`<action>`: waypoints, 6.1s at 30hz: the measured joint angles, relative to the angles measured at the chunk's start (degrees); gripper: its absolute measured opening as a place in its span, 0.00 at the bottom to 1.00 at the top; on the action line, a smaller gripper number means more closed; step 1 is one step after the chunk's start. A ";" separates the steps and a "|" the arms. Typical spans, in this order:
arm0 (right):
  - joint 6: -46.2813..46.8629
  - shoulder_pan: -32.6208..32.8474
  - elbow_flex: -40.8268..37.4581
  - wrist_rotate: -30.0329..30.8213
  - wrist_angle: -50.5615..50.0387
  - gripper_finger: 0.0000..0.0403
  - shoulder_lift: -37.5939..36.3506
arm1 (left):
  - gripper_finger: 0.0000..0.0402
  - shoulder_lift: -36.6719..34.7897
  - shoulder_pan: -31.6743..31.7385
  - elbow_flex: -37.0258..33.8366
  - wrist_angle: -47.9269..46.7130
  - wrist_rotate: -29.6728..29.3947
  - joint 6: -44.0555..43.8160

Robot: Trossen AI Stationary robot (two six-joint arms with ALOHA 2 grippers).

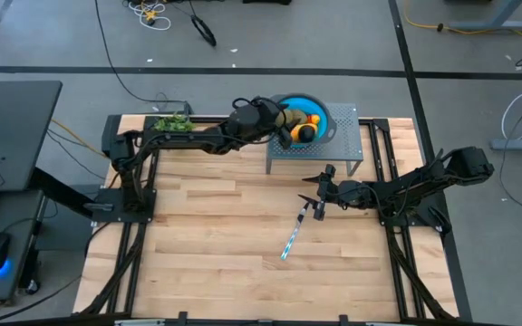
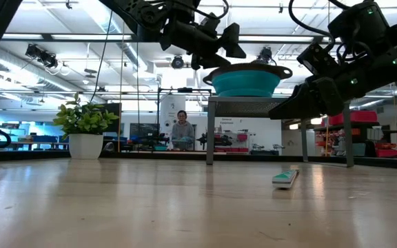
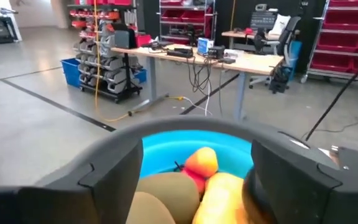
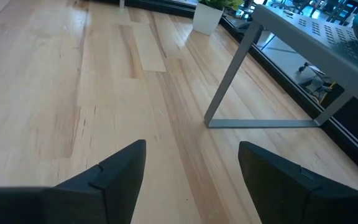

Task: Pick & Place Fruit
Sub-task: Adjust the shelf, then put the white and blue knife on the shelf

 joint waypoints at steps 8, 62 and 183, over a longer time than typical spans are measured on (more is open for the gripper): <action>0.00 0.00 0.00 0.00 -0.52 0.67 0.01 | 0.84 -0.64 -0.04 -0.02 -1.30 -1.65 0.26; 1.79 -0.81 -0.02 -1.42 9.90 0.67 1.46 | 0.81 -17.64 -26.43 -48.39 28.52 -15.82 -5.70; 13.31 1.32 49.51 27.37 -55.40 0.01 24.57 | 0.81 -16.04 -26.40 -48.46 13.96 -12.67 -3.50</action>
